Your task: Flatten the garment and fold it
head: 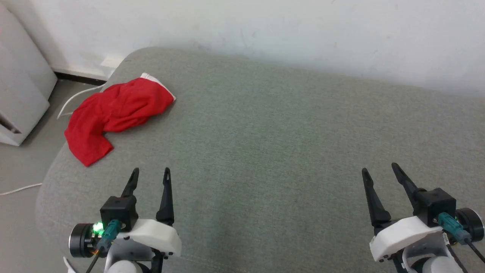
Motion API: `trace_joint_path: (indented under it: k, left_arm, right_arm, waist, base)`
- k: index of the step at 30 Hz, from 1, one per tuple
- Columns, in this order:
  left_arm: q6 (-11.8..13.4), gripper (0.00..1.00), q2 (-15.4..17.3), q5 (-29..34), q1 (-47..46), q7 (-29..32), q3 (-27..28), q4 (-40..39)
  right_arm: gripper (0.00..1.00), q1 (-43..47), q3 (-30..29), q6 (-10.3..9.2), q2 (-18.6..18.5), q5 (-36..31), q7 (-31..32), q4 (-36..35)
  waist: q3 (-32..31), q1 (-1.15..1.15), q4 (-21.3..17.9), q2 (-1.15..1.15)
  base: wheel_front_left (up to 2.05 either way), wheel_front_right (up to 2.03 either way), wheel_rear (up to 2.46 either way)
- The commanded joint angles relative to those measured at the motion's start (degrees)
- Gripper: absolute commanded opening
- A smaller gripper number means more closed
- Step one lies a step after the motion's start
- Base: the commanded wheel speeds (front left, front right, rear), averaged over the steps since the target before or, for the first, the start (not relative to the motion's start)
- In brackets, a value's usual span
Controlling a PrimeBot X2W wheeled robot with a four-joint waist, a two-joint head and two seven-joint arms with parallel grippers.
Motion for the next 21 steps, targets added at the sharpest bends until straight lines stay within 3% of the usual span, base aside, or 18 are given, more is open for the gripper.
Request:
trace_joint_path:
  k: [1, 21]
  left_arm:
    - [0.6, 1.00, 0.3, -0.3, -1.0, -0.5, -0.2, 0.3]
    - [1.9, 1.00, 0.2, -1.7, -1.5, -2.9, -0.8, 1.6]
  right_arm:
    - [1.00, -0.9, -0.1, -0.05, 0.1, 0.3, -0.6, 0.2]
    - [1.00, -1.3, 0.1, -0.06, 0.1, 1.0, -2.2, 0.7]
  waist:
    - [0.2, 0.00, 1.1, -0.01]
    - [0.6, 0.00, 7.1, -0.01]
  base:
    - [-0.04, -0.04, -0.04]
    - [0.00, 0.00, 0.00]
